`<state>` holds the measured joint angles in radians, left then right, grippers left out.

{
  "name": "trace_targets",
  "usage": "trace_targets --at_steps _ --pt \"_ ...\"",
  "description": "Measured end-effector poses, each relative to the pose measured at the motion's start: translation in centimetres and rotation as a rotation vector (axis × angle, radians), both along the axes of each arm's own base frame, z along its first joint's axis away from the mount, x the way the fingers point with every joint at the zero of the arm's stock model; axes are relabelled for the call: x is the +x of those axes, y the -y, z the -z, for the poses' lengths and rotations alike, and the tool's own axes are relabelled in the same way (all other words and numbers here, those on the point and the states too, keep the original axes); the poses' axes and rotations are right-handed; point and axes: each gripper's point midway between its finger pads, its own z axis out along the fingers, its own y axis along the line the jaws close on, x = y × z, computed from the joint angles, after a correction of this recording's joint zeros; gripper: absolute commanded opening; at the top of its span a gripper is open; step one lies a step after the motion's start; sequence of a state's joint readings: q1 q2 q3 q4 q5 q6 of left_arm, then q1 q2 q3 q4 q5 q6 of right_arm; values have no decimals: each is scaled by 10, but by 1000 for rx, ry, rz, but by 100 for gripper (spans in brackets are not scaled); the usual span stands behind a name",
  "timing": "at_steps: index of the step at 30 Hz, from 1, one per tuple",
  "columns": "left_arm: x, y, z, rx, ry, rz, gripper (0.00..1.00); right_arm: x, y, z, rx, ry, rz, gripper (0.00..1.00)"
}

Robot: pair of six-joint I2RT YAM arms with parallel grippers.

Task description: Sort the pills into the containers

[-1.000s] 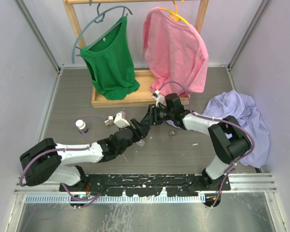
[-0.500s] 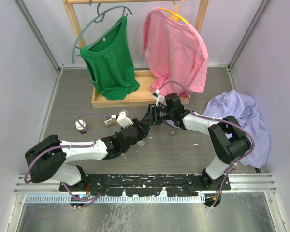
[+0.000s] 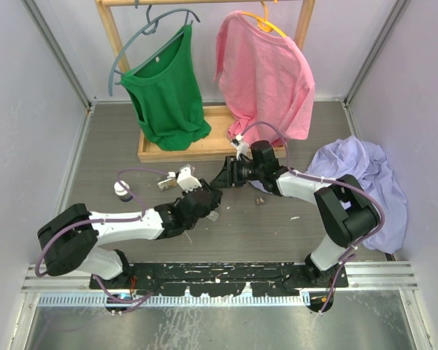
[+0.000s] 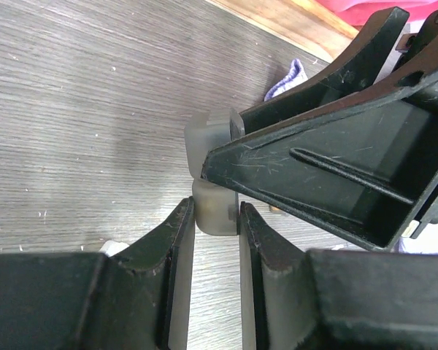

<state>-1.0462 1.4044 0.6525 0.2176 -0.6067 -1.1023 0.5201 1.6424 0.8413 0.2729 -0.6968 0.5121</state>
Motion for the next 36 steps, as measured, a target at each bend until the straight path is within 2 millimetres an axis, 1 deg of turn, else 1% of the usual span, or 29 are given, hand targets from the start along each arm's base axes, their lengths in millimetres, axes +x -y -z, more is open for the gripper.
trace_targets --at_steps 2,3,6,11,14,16,17,18,22,24,27,30,33,34,36 --pt "-1 -1 1 2 -5 -1 1 -1 0 0 3 -2 -1 20" --pt "-1 -1 1 2 -5 -1 0 -1 0 0 5 -3 -2 20" --pt "-2 -2 -2 -3 -4 -2 0 -1 0 -2 17 -6 -3 19" --pt "-4 -5 -11 -35 12 -1 0 -2 2 -13 66 -14 -5 17" --pt "-6 -9 -16 -54 23 -1 0 -4 2 -19 93 -24 -10 17" --pt "-8 -10 -17 -65 29 3 0 -5 1 -21 107 -29 -14 19" --pt "-9 -11 -18 -70 31 7 0 -6 1 -21 114 -36 -16 21" --pt "-10 -12 -19 -75 35 11 0 -8 1 -22 124 -46 -21 26" --pt "-14 -17 -22 -86 55 30 0 -12 1 -25 142 -58 -40 47" --pt "-17 -21 -22 -89 64 38 0 -13 1 -26 146 -60 -50 51" --pt "-20 -28 -22 -89 73 45 0 -15 3 -27 143 -65 -58 51" --pt "-23 -37 -21 -89 81 37 0 -7 13 -24 125 -56 -25 52" --pt "-23 -41 -27 -103 97 33 0 0 20 -19 102 -52 2 52" --pt "-23 -42 -27 -103 99 33 0 1 22 -17 95 -51 8 51" --pt "-24 -42 -29 -104 105 38 0 1 24 -13 73 -50 14 46"
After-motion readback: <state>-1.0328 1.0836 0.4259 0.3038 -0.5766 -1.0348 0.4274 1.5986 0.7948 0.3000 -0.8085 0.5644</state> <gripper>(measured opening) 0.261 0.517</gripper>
